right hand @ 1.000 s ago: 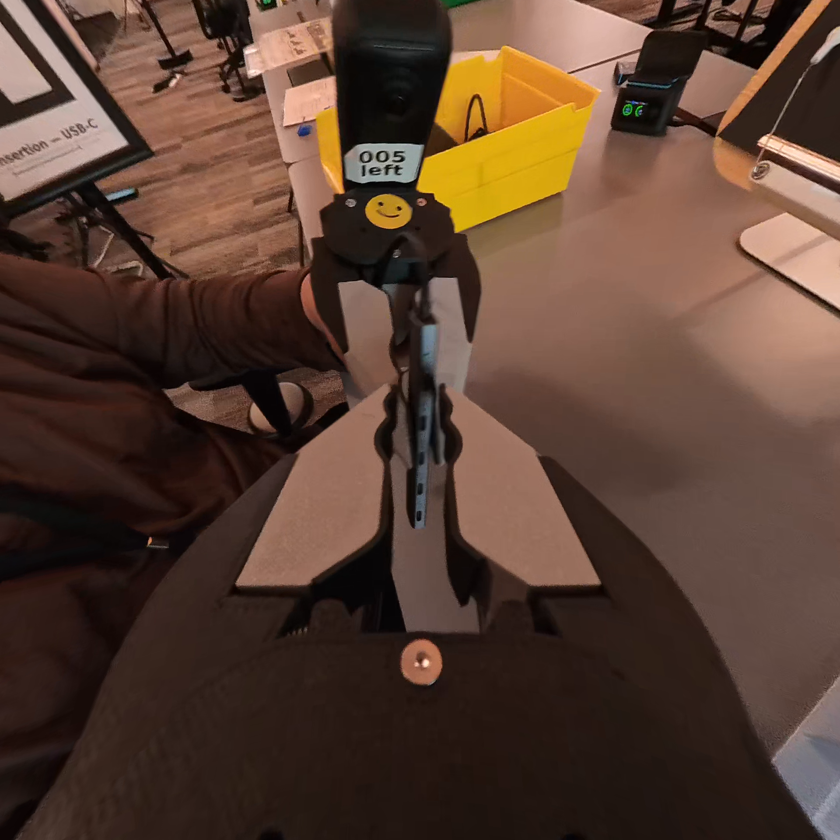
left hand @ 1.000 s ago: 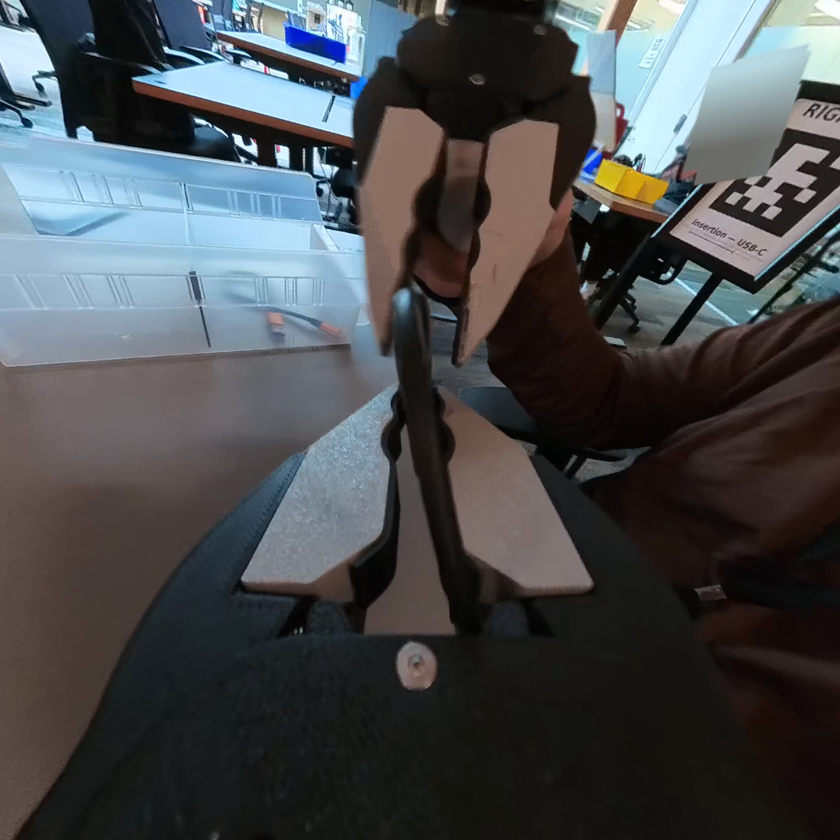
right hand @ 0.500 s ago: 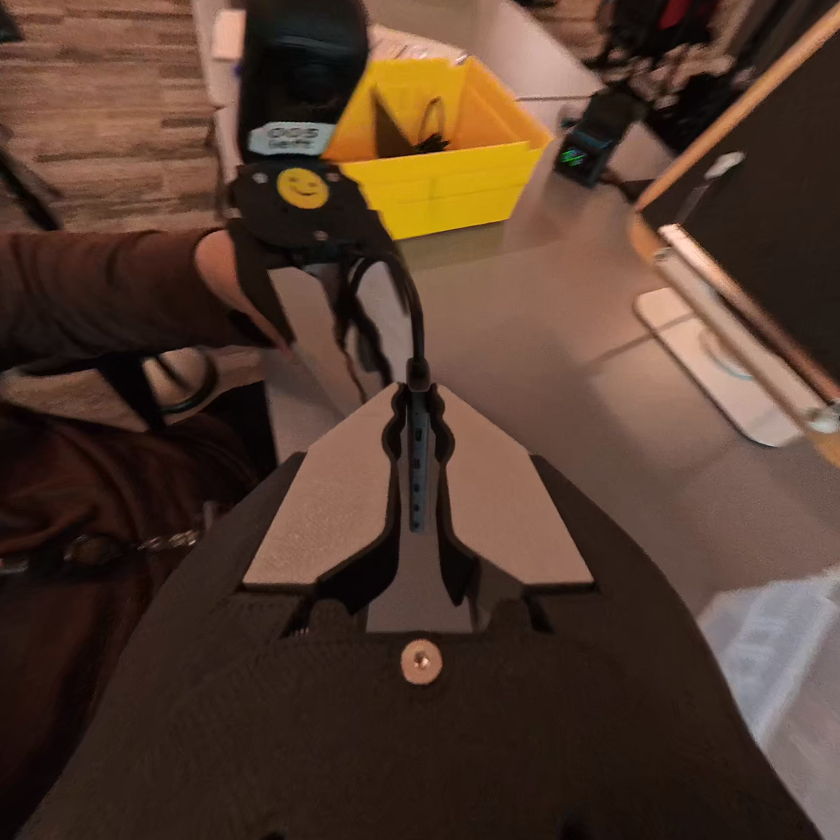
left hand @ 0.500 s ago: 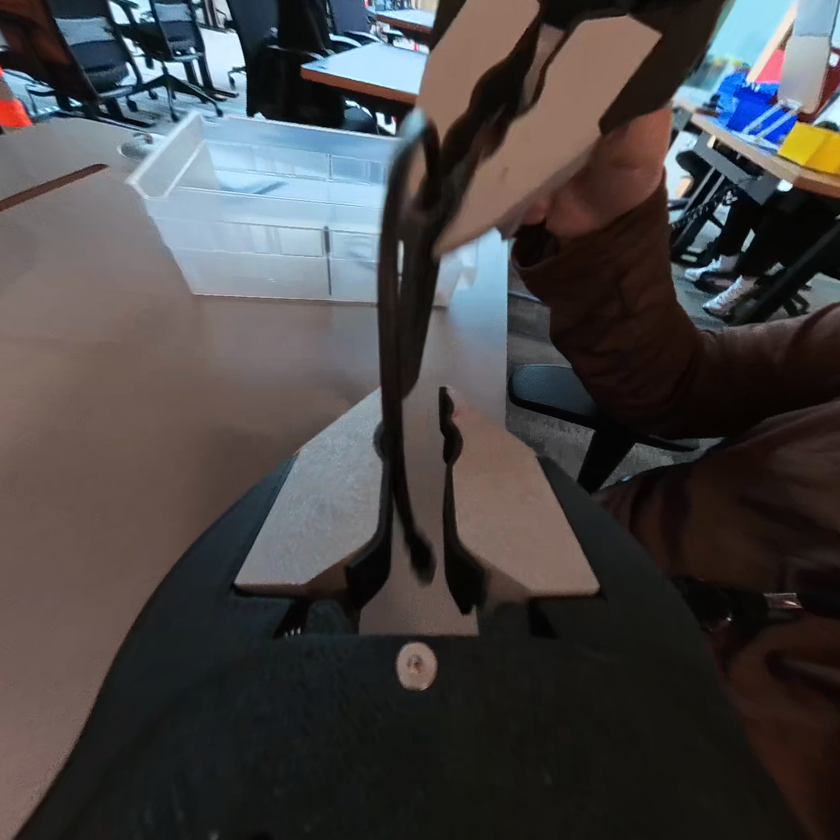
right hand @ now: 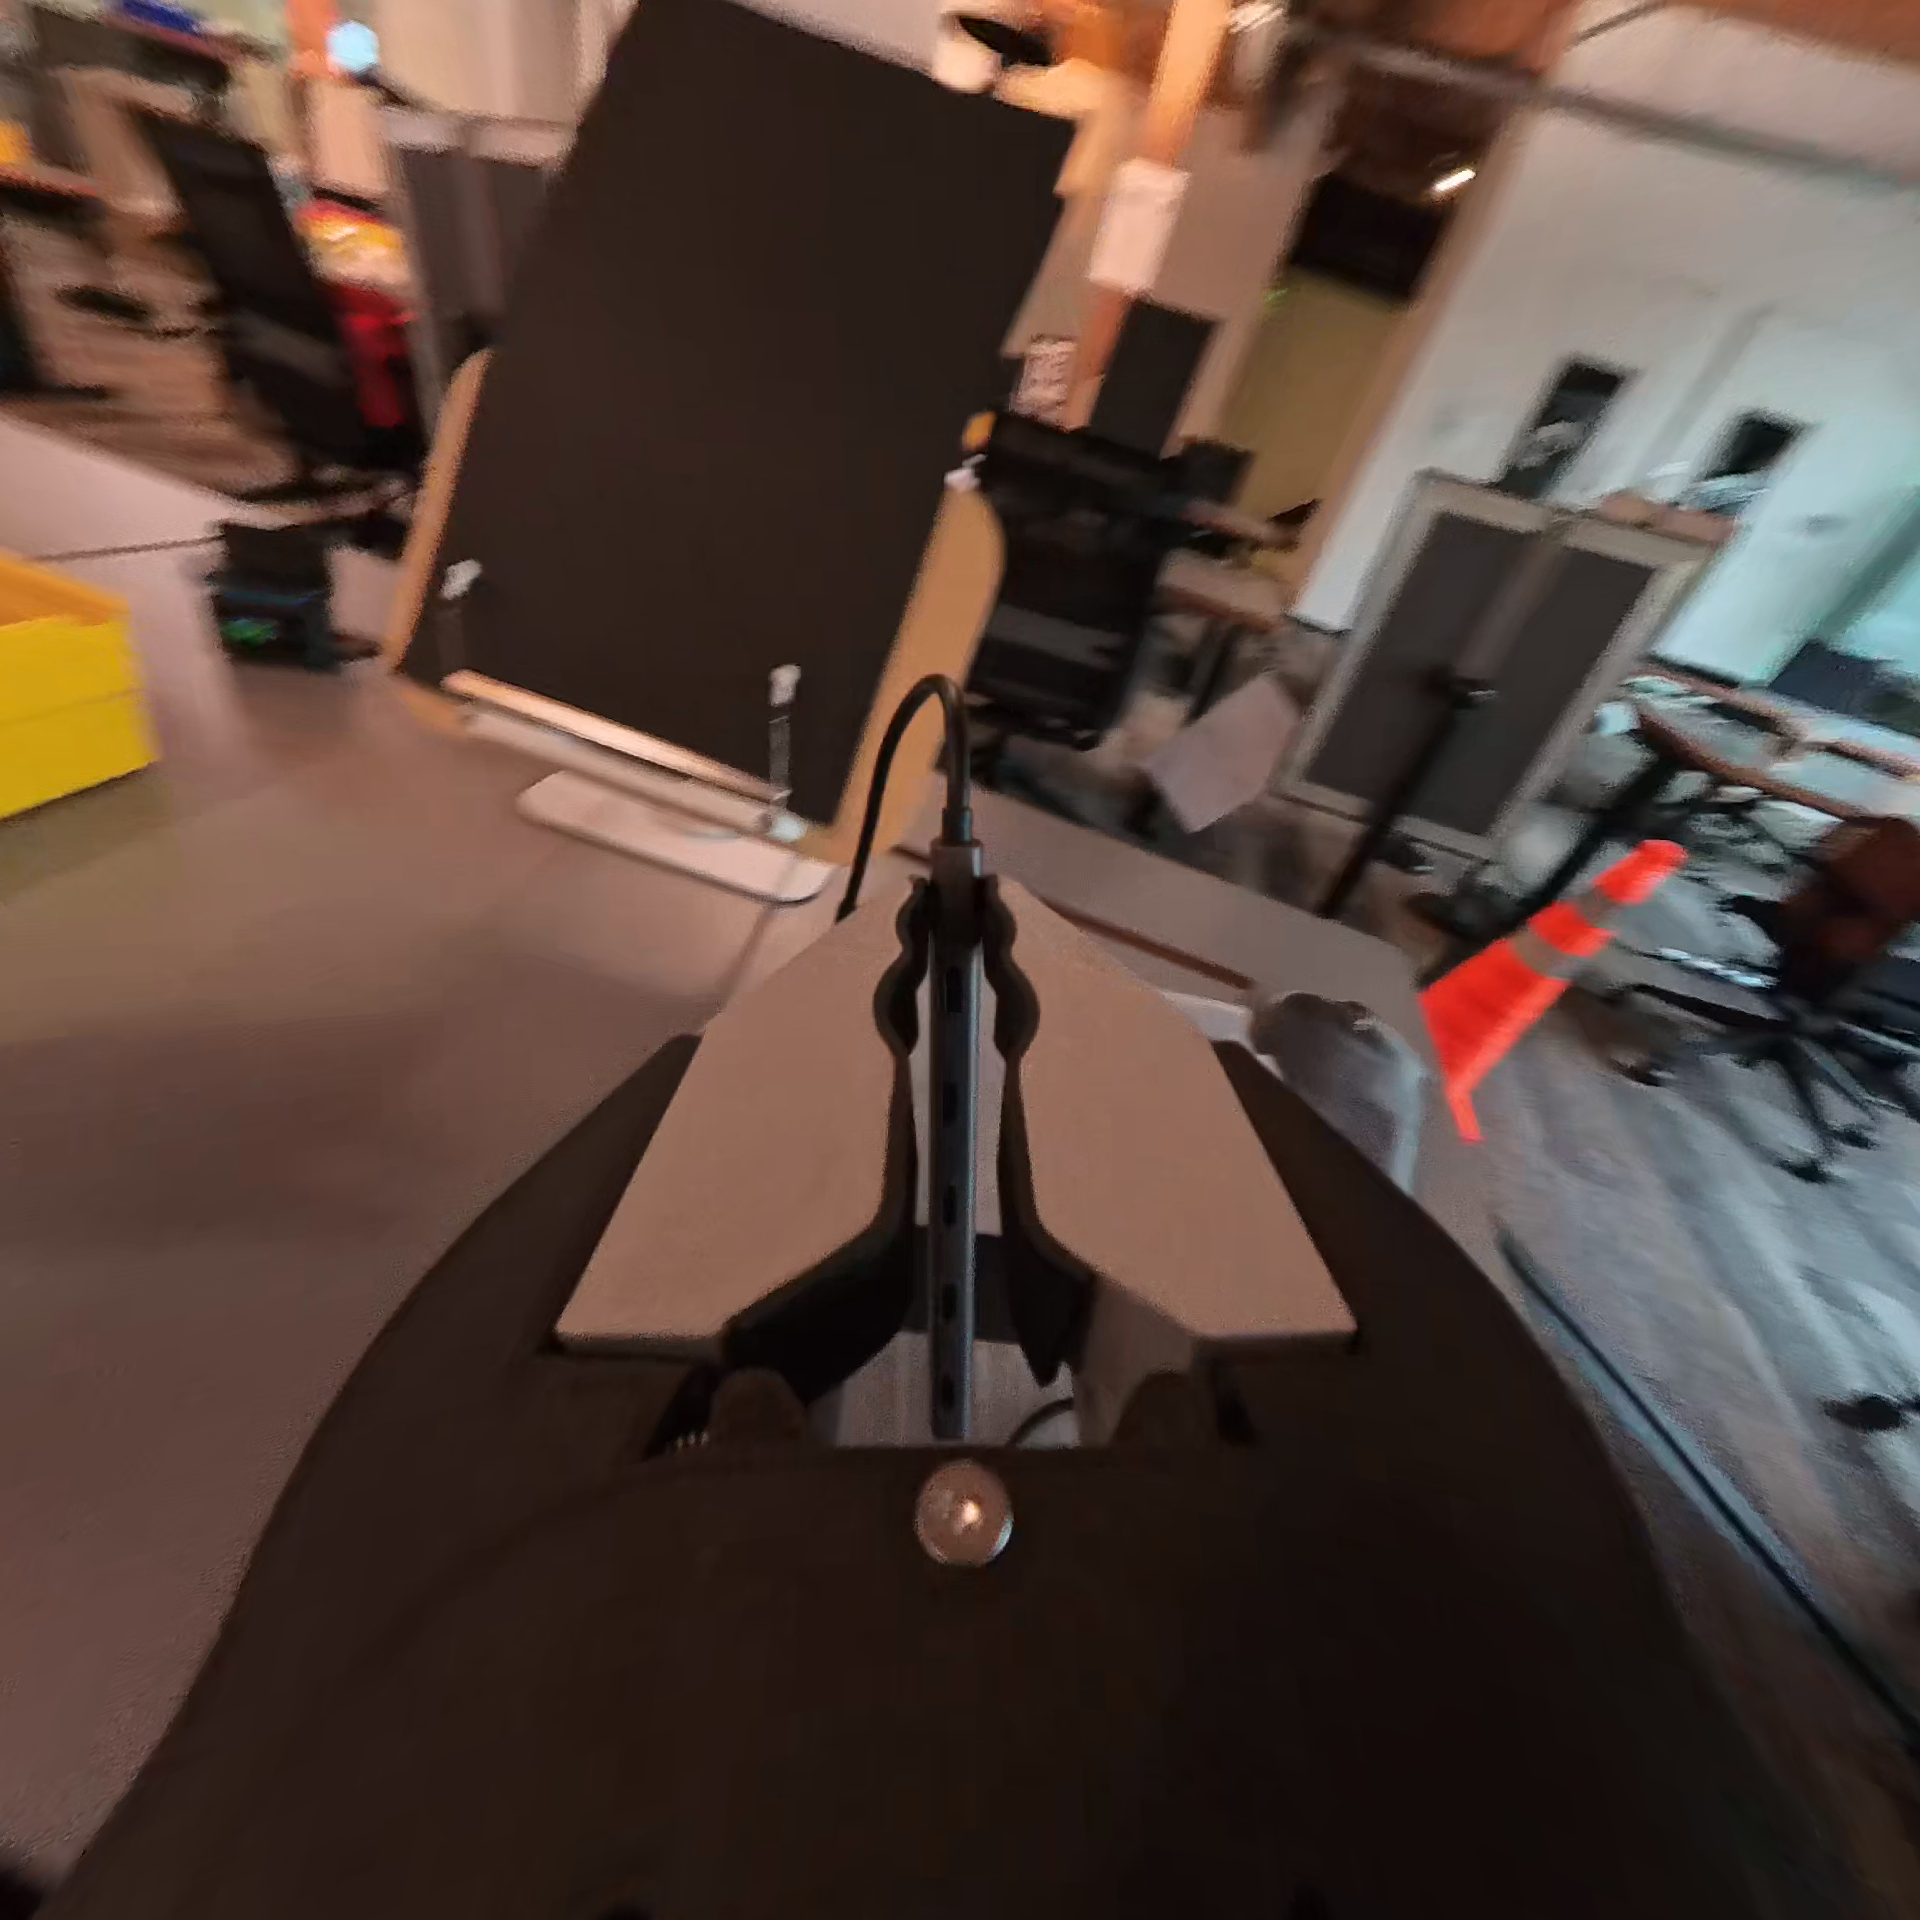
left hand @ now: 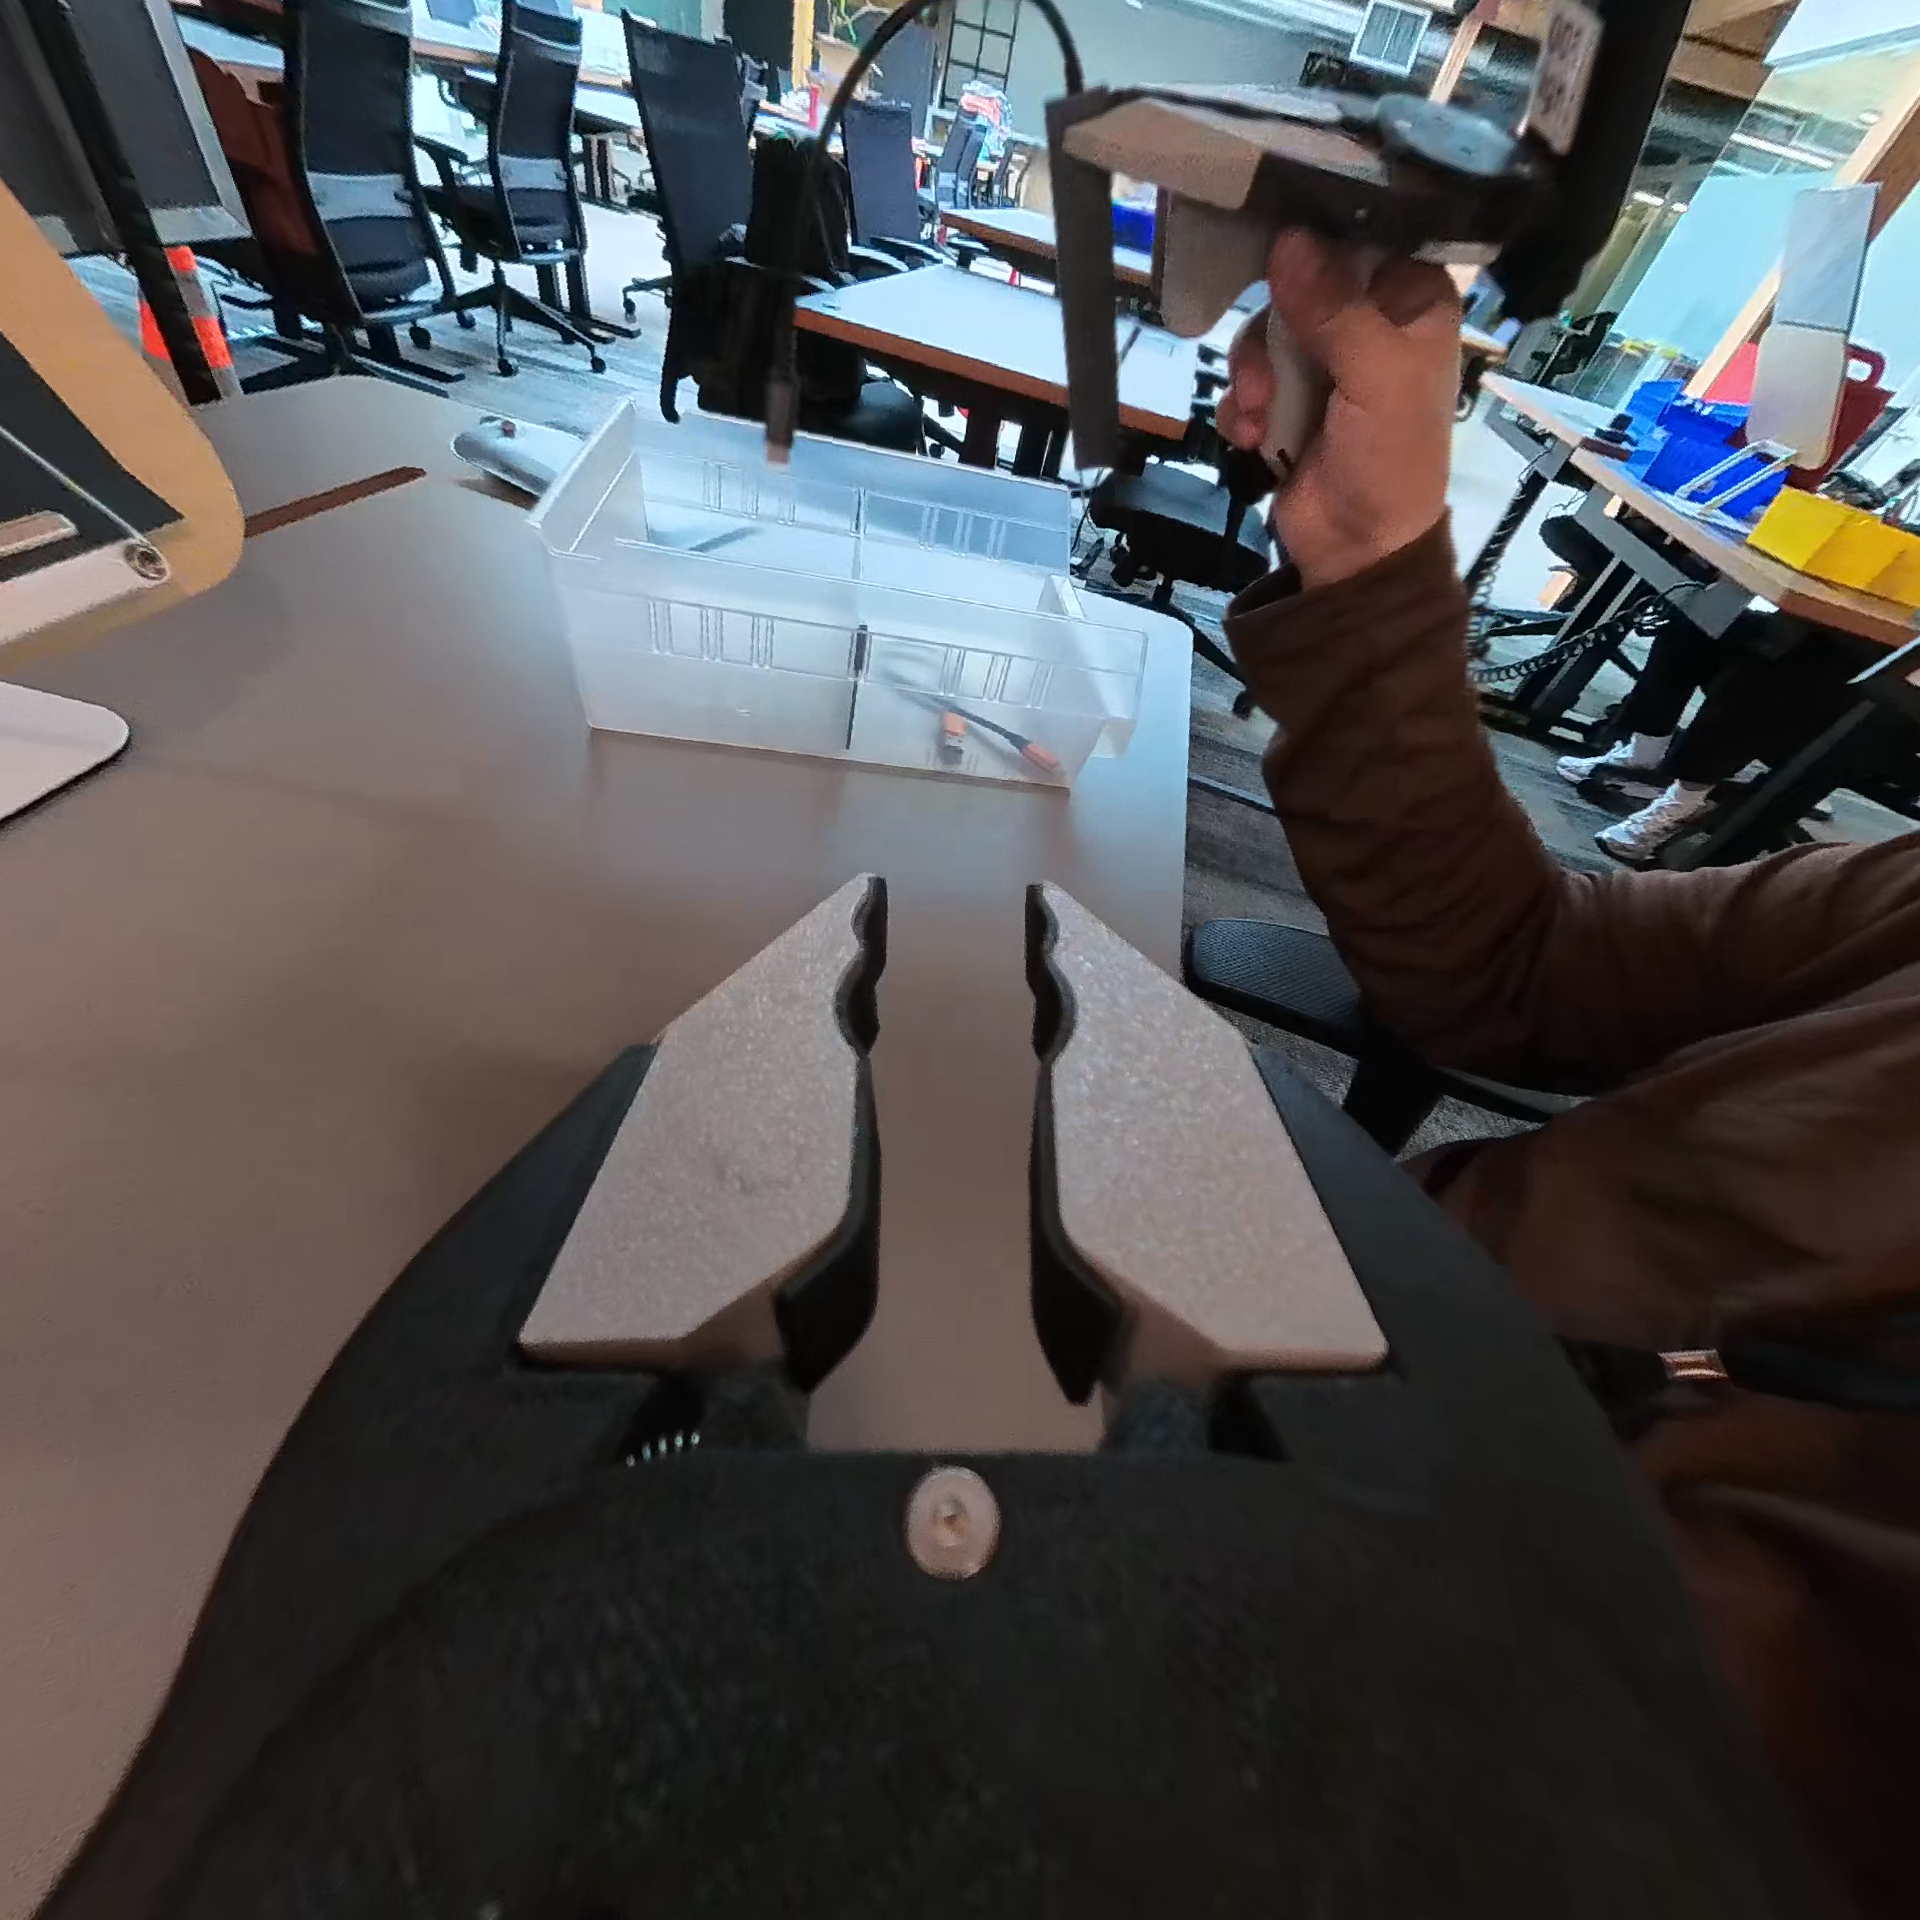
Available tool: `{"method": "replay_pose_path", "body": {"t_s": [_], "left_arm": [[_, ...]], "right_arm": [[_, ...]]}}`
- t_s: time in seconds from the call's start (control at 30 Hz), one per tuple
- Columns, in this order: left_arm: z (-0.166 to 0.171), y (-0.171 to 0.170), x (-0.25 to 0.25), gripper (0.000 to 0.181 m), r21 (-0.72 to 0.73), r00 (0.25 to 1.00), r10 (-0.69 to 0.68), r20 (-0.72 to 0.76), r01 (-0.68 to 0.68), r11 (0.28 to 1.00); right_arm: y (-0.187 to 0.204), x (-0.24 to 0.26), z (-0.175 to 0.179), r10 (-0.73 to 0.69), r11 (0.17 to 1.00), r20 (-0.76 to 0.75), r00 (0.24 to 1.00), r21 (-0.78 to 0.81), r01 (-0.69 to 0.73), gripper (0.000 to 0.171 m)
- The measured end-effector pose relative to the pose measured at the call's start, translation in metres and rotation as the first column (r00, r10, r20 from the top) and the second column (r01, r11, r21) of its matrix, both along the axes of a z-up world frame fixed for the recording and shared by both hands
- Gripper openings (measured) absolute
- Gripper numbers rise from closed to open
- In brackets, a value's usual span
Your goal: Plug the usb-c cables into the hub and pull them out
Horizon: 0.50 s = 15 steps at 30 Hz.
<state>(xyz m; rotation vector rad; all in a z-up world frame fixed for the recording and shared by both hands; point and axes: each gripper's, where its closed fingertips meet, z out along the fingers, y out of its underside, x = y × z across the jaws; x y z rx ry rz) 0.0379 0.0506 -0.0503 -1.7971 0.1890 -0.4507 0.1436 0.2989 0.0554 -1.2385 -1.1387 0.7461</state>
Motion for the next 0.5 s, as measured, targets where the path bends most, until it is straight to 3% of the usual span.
{"method": "replay_pose_path", "body": {"t_s": [0.13,0.27,0.4,0.5], "left_arm": [[0.000,-0.002,-0.004,0.023,-0.005,1.000,0.010,-0.003,-0.010,1.000],[0.002,-0.003,-0.002,0.021,-0.002,1.000,0.006,-0.015,-0.006,1.000],[0.004,-0.007,-0.003,0.020,-0.001,1.000,0.007,-0.025,-0.007,1.000],[0.011,-0.014,-0.007,0.019,0.026,1.000,0.012,-0.011,-0.011,1.000]], "right_arm": [[0.037,0.013,0.006,-0.198,0.970,-0.079,0.977,0.130,0.207,0.006],[0.057,-0.010,-0.029,-0.323,0.897,0.123,0.938,0.354,0.263,0.006],[0.063,-0.033,-0.055,-0.338,0.870,0.274,0.901,0.455,0.188,0.006],[0.066,-0.050,-0.069,-0.292,0.840,0.398,0.870,0.542,0.034,0.007]]}}
